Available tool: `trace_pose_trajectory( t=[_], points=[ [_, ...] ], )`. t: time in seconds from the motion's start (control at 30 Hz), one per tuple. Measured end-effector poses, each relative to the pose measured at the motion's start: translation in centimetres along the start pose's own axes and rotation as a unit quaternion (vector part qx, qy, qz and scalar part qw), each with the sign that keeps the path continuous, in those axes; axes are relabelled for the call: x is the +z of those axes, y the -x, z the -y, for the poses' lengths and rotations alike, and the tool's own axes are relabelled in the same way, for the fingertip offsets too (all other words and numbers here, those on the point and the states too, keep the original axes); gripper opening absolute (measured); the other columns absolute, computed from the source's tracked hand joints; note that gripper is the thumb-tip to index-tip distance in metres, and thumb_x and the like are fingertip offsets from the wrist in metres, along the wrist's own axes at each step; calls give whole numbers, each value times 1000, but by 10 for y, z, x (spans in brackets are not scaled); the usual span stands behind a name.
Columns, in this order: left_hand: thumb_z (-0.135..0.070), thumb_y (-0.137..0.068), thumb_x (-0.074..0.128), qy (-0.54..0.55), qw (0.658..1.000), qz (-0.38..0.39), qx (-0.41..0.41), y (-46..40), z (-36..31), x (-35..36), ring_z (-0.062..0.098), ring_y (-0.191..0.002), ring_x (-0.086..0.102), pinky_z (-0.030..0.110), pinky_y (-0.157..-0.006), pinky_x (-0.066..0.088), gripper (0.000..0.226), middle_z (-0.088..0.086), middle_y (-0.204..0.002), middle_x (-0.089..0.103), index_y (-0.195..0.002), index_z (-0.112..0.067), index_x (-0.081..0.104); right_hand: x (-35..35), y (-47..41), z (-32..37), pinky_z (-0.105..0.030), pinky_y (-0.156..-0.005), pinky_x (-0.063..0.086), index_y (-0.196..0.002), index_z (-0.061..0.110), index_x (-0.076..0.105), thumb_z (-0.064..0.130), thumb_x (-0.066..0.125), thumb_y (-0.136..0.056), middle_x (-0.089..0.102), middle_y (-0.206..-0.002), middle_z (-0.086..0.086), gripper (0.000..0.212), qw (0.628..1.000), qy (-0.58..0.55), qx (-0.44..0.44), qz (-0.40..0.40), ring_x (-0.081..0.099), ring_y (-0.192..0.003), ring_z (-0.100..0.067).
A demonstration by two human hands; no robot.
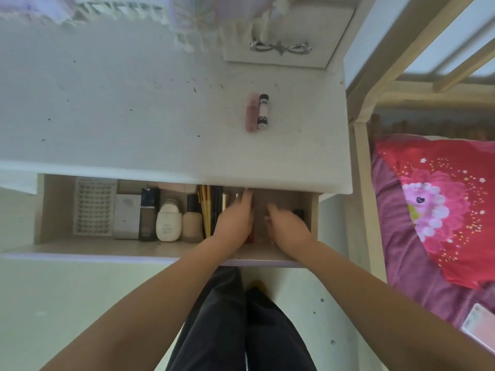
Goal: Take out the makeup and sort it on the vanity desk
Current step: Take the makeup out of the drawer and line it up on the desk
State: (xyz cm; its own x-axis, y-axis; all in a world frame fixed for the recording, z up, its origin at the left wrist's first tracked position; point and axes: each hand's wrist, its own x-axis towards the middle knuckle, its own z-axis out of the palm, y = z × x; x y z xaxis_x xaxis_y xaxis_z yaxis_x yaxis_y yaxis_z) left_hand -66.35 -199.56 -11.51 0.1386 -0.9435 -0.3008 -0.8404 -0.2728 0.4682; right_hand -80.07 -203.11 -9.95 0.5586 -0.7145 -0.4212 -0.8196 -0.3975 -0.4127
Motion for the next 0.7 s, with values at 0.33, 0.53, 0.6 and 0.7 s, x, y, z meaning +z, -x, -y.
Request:
trace_pose_trajectory(
  t=[0.33, 0.53, 0.6, 0.7],
  points=[
    [-22, -91, 51, 250, 953, -157, 70, -25, -8, -134, -1, -79, 59, 11, -70, 50, 33, -17, -88, 57, -122, -33, 48, -129, -24, 11, -6, -68, 43, -95, 26, 51, 31, 57, -91, 59, -82, 14, 8, 944, -249, -21, -215, 57, -75, 1],
    [-19, -92, 54, 243, 963, -121, -4, -141, -12, -175, 18, -74, 59, 24, -69, 47, 24, 2, -87, 58, -116, -21, 58, -180, -115, 1, -6, -57, 38, -94, 13, 58, 27, 58, -92, 61, -79, 1, 14, 941, -254, 56, -218, 57, -72, -13],
    [-20, -91, 55, 209, 972, -109, -14, -163, -10, -171, 13, -68, 55, 22, -64, 40, 24, 1, -83, 56, -115, -20, 59, -179, -133, -1, -5, -58, 37, -98, 13, 59, 28, 57, -92, 59, -84, 3, 17, 947, -230, 68, -212, 52, -76, -10],
    [-22, -90, 57, 196, 974, -109, -21, -176, -11, -164, 14, -68, 53, 22, -68, 41, 27, -1, -81, 54, -117, -17, 60, -174, -148, -1, -11, -62, 34, -100, 11, 61, 26, 57, -92, 60, -94, -1, 18, 950, -204, 62, -229, 51, -81, -11]
  ],
)
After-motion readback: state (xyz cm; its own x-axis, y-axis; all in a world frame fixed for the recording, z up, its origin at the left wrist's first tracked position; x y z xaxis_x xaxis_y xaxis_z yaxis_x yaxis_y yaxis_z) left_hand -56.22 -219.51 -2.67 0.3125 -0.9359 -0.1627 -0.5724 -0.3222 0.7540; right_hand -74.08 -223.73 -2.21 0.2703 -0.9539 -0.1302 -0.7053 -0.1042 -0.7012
